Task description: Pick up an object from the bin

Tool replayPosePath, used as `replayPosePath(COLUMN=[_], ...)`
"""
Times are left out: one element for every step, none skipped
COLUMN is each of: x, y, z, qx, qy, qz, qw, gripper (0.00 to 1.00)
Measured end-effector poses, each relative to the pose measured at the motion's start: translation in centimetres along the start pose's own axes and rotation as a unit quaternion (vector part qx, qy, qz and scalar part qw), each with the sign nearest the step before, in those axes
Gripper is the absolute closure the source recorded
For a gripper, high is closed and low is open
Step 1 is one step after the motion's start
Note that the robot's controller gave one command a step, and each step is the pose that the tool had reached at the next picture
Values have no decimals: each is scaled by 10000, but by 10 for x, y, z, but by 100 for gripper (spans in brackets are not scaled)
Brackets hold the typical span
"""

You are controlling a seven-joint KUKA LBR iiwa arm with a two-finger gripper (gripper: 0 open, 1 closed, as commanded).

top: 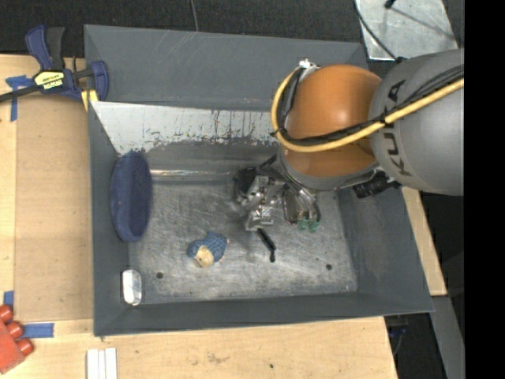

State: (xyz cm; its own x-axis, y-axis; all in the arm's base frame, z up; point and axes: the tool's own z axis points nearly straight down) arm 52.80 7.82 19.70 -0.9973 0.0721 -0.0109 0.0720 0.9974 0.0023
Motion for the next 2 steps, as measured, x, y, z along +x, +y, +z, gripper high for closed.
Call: replayPosePath(x=[0, 0], y=[12, 11], z=[8, 8], qx=[4, 6], qy=[35, 34], qz=[-47, -34], qw=[10000, 10000], gripper=[100, 0])
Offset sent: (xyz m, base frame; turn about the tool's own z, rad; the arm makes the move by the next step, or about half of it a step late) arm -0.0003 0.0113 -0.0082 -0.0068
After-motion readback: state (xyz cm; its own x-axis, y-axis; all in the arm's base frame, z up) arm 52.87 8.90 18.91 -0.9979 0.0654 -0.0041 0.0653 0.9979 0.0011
